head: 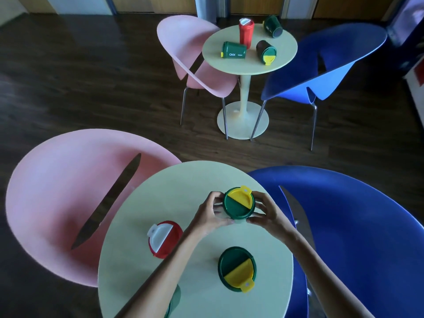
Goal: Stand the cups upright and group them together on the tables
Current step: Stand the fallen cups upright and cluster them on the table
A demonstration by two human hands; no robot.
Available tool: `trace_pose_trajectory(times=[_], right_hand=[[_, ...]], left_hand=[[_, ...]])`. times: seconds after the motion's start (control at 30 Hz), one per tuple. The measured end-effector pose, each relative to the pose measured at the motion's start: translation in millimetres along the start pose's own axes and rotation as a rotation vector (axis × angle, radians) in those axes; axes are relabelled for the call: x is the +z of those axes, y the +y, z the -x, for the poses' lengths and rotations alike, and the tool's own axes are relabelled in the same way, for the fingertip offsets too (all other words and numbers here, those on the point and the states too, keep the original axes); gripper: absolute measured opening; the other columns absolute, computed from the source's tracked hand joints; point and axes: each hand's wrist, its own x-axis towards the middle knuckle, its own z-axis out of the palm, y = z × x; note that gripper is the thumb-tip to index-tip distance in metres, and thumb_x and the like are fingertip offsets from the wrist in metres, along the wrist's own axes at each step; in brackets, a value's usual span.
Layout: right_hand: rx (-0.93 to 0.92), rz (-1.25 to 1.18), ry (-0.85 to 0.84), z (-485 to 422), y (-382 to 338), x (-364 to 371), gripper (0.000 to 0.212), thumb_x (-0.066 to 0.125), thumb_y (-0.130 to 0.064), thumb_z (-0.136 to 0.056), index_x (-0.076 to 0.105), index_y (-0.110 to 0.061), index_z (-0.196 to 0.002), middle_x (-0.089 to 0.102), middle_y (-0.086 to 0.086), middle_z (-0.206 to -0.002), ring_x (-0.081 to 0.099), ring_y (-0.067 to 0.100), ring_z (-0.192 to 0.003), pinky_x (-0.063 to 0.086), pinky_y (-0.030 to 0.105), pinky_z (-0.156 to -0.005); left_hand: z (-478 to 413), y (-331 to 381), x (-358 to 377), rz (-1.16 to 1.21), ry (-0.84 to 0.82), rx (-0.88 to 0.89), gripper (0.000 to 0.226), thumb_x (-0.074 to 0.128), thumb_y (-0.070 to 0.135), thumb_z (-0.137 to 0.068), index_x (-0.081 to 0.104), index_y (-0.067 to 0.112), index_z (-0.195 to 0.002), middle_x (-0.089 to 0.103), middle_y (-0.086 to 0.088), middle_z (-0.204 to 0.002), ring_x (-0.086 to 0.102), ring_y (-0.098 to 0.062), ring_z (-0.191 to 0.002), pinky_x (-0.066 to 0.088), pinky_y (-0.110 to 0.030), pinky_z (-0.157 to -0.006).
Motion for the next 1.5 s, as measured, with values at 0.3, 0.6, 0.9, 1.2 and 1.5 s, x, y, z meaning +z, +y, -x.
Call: trace_pose_trajectory(times=[0.3, 0.6, 0.9, 1.2, 1.5], right_hand=[[0.068, 0.116, 0.047, 9.4, -0.5, 8.0, 0.067, 0.071, 0.001, -0.077, 0.043, -0.028, -0.131, 0.051, -0.005, -0.135, 0.046, 0.016, -0.129, 0.047, 0.038, -0.099], [0.176, 0.258, 0.126, 62.1, -11.0, 29.1, 0.037, 0.065, -0.025, -0.087, 0.053, -0.023, -0.123, 0.062, 0.005, -0.12, 0.062, 0.016, -0.106, 0.049, 0.023, -0.081], [0.049, 0.726, 0.144, 124.0, -13.8, 88.4, 0.074, 0.076, -0.042, -0.072, 0.043, -0.02, -0.134, 0.048, -0.002, -0.13, 0.049, 0.018, -0.12, 0.045, 0.035, -0.092], [0.091, 1.008, 0.166, 130.1, -11.7, 108.9, 0.102, 0.076, -0.05, -0.069, 0.021, -0.013, -0.146, 0.036, 0.007, -0.141, 0.045, 0.029, -0.125, 0.05, 0.045, -0.084], [0.015, 0.995, 0.12, 128.3, -15.4, 123.7, 0.096, 0.082, -0.039, -0.062, 0.033, -0.013, -0.14, 0.042, 0.01, -0.134, 0.051, 0.029, -0.116, 0.05, 0.04, -0.087]], left_hand=[[20.3, 1.3, 5.4, -0.078, 0.044, -0.005, 0.055, 0.082, 0.014, -0.069, 0.048, 0.023, -0.112, 0.062, 0.008, -0.104, 0.061, 0.003, -0.09, 0.049, -0.009, -0.069], [110.2, -22.3, -28.7, -0.031, 0.135, 0.019, 0.04, 0.076, 0.027, -0.075, 0.055, 0.027, -0.109, 0.064, 0.002, -0.106, 0.064, -0.009, -0.097, 0.051, -0.025, -0.087], [219.9, -67.8, -82.1, -0.216, 0.376, 0.076, 0.047, 0.067, 0.046, -0.073, 0.058, 0.022, -0.113, 0.063, 0.011, -0.112, 0.057, 0.007, -0.104, 0.044, -0.014, -0.09], [245.8, -98.6, -76.3, -0.379, 0.384, 0.09, 0.087, 0.07, 0.061, -0.057, 0.046, 0.02, -0.13, 0.046, 0.014, -0.124, 0.048, -0.004, -0.114, 0.043, -0.023, -0.094], [232.8, -94.1, -60.4, -0.429, 0.389, 0.159, 0.08, 0.073, 0.035, -0.051, 0.051, 0.011, -0.125, 0.052, -0.001, -0.124, 0.049, -0.017, -0.115, 0.041, -0.025, -0.098]])
